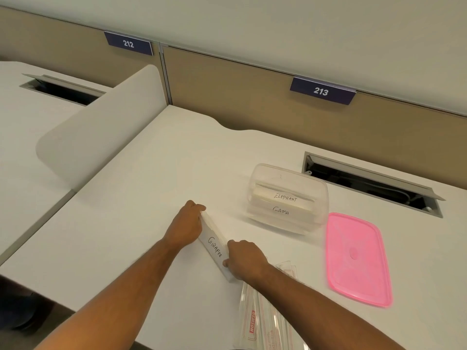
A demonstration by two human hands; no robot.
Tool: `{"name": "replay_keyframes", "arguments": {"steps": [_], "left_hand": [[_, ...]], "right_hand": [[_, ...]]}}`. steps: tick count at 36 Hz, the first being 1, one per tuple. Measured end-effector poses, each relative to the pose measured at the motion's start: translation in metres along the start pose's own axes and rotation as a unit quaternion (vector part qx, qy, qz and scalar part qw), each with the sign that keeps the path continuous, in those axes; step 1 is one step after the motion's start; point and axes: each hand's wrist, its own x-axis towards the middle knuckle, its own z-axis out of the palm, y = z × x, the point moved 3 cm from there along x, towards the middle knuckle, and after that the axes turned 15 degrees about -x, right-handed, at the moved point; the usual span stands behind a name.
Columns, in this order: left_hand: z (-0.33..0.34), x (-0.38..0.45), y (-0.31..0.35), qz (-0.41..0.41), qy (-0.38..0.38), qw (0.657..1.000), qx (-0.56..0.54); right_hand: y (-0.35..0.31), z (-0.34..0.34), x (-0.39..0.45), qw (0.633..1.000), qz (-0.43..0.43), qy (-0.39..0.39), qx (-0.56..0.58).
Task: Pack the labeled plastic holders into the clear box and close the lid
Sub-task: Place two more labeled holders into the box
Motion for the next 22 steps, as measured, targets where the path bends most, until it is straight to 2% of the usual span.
{"name": "replay_keyframes", "arguments": {"steps": [10, 14, 18, 22], "left_hand": [[-0.02, 0.006, 0.0, -0.044, 0.028, 0.999, -0.011], [-0.027, 0.007, 0.004, -0.076, -0.016, 0.997, -0.021], [-0.026, 0.007, 0.012, -0.079, -0.067, 0.994, 0.019], [-0.025, 0.008, 0.021, -0.059, -0.062, 0.996, 0.035]], "right_hand": [[0.02, -0.02, 0.001, 0.984, 0.074, 0.009, 0.163], [0.033, -0.034, 0.001, 0.975, 0.093, 0.049, 0.196], [0.041, -0.05, 0.002, 0.972, 0.098, 0.081, 0.195], [0.046, -0.062, -0.001, 0.973, 0.098, 0.102, 0.184]]}}
